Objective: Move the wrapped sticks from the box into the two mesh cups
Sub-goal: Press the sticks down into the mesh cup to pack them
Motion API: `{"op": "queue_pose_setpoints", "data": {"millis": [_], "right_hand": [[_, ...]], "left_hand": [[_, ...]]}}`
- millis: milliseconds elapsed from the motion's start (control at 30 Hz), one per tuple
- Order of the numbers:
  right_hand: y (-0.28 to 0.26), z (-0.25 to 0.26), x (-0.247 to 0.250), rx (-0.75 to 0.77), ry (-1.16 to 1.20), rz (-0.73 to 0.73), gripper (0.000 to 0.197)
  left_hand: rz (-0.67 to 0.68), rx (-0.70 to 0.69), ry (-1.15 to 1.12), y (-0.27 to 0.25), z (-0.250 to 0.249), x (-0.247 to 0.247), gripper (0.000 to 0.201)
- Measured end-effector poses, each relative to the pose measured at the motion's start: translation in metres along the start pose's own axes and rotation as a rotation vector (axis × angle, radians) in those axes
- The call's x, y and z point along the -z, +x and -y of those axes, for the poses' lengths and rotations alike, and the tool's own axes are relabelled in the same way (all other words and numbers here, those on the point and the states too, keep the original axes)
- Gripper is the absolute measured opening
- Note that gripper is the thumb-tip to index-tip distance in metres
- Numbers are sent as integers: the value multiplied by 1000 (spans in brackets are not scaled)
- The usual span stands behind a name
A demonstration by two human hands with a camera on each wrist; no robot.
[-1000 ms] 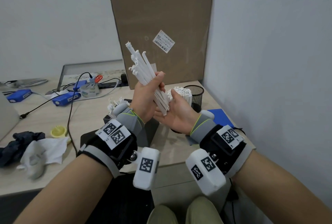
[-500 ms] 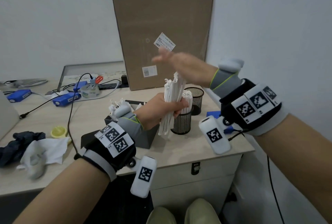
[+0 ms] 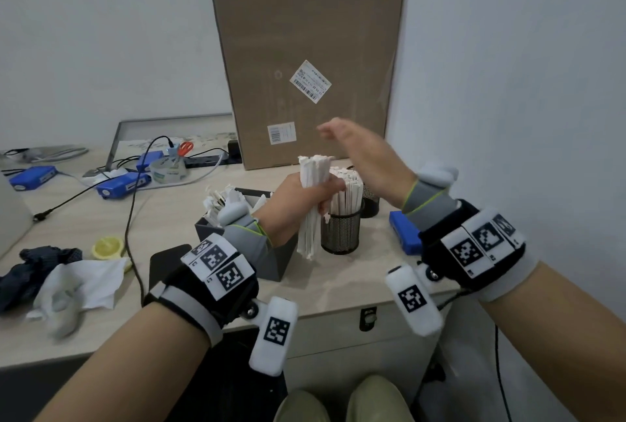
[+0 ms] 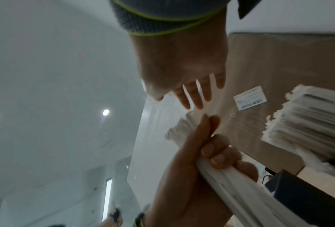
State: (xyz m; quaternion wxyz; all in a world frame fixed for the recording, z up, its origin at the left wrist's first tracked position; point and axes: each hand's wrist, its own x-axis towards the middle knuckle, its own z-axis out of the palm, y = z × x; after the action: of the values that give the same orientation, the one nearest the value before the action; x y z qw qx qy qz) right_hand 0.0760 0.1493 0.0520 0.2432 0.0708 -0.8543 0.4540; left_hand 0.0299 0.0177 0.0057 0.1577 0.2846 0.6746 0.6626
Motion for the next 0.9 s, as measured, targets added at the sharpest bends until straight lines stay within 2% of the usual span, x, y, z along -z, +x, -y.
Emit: {"op": "queue_pose_setpoints", "data": {"millis": [67, 100, 200, 300, 367, 467, 600, 900], "right_hand": [[-3, -21, 14, -121, 62, -192, 35], [-7, -31, 18, -195, 24, -190, 30], [-24, -60, 15, -319, -86, -6, 7], [-33, -79, 4, -279, -253, 161, 12], [-34, -87, -4, -250, -425, 222, 9], [-31, -97, -13, -231, -604, 232, 18], [-21, -101, -21, -207, -751, 245, 18], [19, -103, -57, -169, -796, 235, 22]], "left_hand": [[-58, 2, -35, 1, 2, 7, 9], [-88, 0, -56, 2, 4, 11, 9], [-174, 1, -113, 6, 6, 16, 9], [-199, 4, -149, 10, 5, 14, 9], [-194, -5, -145, 11, 5, 11, 9], [-184, -22, -130, 12, 6, 8, 10], [-178, -32, -119, 13, 6, 10, 11], [-206, -42, -155, 21, 5, 17, 12]]}}
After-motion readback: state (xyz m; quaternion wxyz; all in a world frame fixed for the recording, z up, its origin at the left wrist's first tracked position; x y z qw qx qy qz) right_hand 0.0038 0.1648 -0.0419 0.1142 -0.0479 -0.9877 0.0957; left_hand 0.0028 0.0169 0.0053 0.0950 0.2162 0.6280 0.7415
